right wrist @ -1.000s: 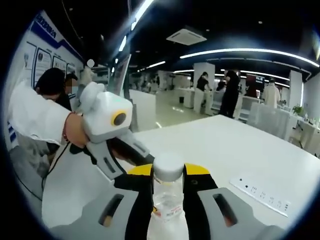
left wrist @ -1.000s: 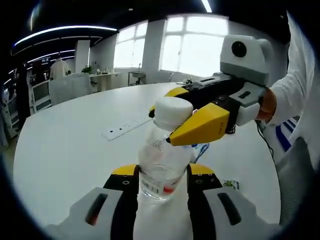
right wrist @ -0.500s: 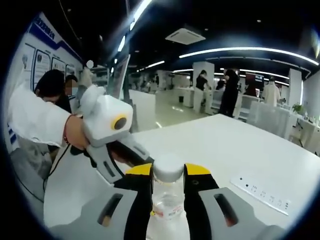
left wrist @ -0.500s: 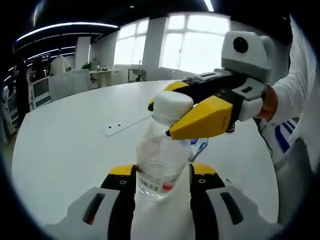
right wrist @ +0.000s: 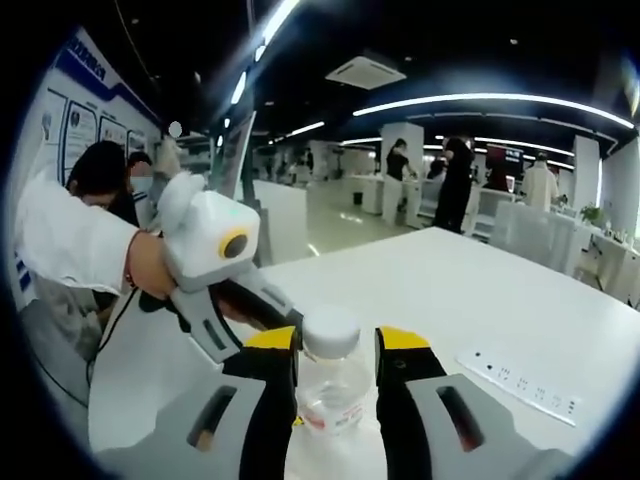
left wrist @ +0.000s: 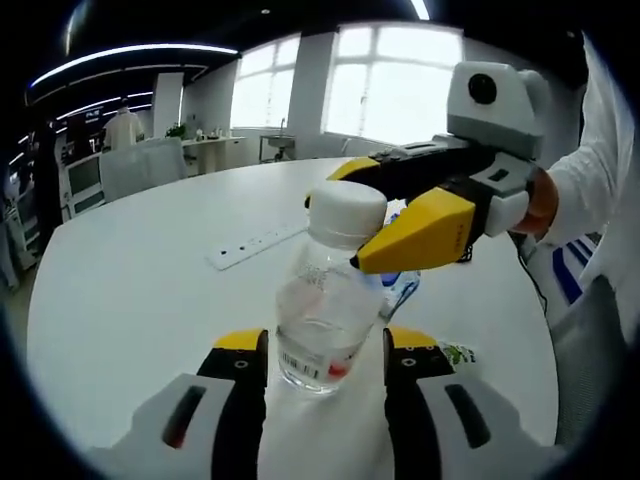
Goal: Arrange the tabletop items into an orderly group along one side of the table until the central work area is clear of visible clutter.
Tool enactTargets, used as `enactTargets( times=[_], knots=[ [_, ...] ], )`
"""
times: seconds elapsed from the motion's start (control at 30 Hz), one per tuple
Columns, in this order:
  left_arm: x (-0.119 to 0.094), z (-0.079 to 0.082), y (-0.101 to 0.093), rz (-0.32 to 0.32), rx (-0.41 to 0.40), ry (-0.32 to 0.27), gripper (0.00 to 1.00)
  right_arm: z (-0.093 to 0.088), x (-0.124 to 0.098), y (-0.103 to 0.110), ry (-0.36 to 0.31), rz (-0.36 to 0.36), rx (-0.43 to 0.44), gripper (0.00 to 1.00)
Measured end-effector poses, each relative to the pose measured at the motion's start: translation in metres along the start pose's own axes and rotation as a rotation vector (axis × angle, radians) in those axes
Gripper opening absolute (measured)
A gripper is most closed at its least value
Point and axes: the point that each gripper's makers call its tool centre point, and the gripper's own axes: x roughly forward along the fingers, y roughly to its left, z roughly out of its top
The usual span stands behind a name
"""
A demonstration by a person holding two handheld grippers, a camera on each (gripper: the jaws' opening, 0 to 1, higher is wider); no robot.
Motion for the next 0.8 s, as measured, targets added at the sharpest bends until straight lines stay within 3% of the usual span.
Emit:
enactTargets(
  times=[0.1,0.8],
  knots=[
    [0.0,0.0,0.001,0.009,-0.001,0.0,0.52,0.0,-0.001,-0.001,-0.001,-0.001,-0.001,0.32],
    [-0.014,0.001,-0.005,0.024,-0.019,0.01,0.61,-0.005,-0.014,-0.002,0.017,0.034,0.049,0.56]
  ],
)
